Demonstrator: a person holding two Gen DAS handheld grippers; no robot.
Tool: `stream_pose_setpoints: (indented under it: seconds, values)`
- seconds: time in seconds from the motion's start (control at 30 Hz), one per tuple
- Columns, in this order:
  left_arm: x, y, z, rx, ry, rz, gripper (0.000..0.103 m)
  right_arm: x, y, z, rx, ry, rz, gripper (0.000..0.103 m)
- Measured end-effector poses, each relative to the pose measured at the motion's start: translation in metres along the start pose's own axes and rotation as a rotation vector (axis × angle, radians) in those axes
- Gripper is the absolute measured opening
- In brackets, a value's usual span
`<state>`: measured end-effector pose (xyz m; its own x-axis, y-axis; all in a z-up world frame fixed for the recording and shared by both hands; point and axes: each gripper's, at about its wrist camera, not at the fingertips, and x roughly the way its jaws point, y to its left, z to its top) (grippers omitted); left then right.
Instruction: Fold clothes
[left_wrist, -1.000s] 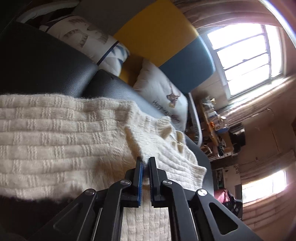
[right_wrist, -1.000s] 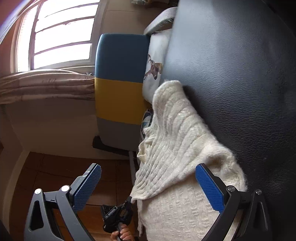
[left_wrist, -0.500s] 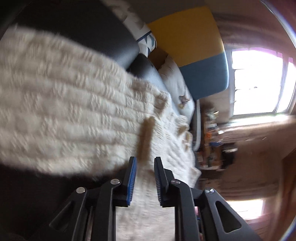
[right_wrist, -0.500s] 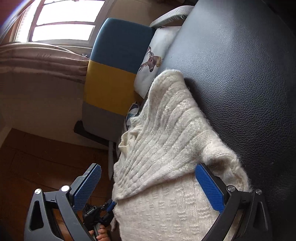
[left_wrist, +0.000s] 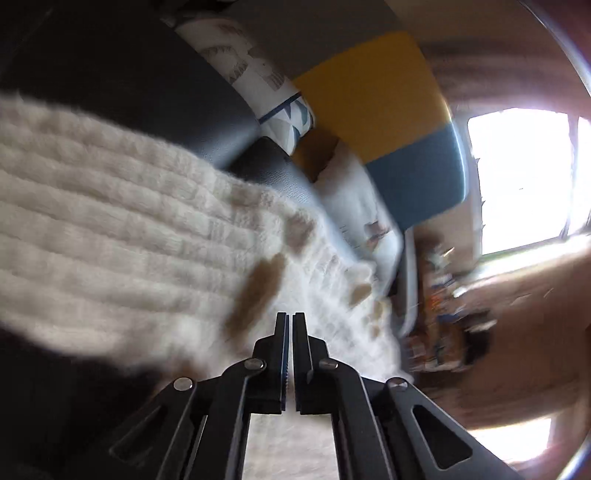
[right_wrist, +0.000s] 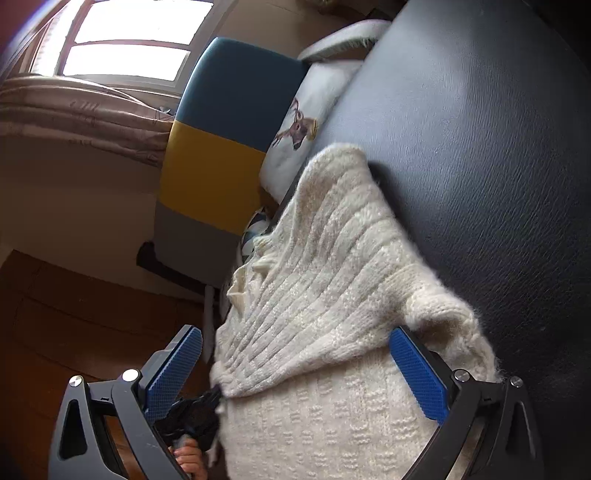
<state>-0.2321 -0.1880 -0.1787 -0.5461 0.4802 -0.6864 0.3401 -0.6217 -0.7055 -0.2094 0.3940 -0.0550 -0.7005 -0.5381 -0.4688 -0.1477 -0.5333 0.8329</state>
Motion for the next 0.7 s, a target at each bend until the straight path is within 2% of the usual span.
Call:
stream_pose_setpoints:
  seconds: [0.07, 0.13, 0.17, 0.2, 0.23, 0.33, 0.5, 0.6, 0.63, 0.67, 0.7]
  values:
    - [0.004, 0.013, -0.009, 0.005, 0.033, 0.037, 0.0, 0.004, 0.001, -0.004, -0.059, 0.03, -0.034, 0.103]
    - [0.001, 0.024, -0.011, -0.046, 0.053, -0.05, 0.004, 0.009, -0.001, -0.008, -0.088, 0.06, -0.056, 0.103]
    - [0.0, 0.029, -0.011, -0.093, 0.066, -0.106, 0.015, 0.008, 0.001, -0.009, -0.108, 0.057, -0.058, 0.103]
    - [-0.001, 0.035, -0.01, -0.14, 0.08, -0.163, 0.017, 0.007, 0.0, -0.01, -0.116, 0.056, -0.055, 0.103]
    - [0.0, 0.038, -0.009, -0.169, 0.089, -0.191, 0.018, 0.006, -0.001, -0.011, -0.116, 0.053, -0.047, 0.103]
    - [0.008, 0.036, -0.013, -0.201, 0.097, -0.207, 0.021, 0.004, -0.004, -0.012, -0.12, 0.051, -0.038, 0.103]
    - [0.027, 0.02, -0.005, -0.235, 0.071, -0.163, 0.023, 0.004, 0.0, -0.018, -0.153, 0.035, -0.055, 0.103]
    - [0.036, 0.008, 0.005, -0.235, 0.028, -0.126, 0.023, 0.005, 0.003, -0.02, -0.161, 0.028, -0.061, 0.103]
    - [0.035, 0.003, 0.006, -0.203, 0.001, -0.105, 0.02, 0.005, 0.003, -0.02, -0.157, 0.028, -0.061, 0.103]
    - [0.033, -0.002, 0.006, -0.163, -0.031, -0.077, 0.004, 0.004, 0.003, -0.02, -0.152, 0.027, -0.061, 0.103]
    - [0.029, -0.007, 0.003, -0.12, -0.057, -0.06, 0.005, 0.004, 0.004, -0.02, -0.151, 0.028, -0.06, 0.103]
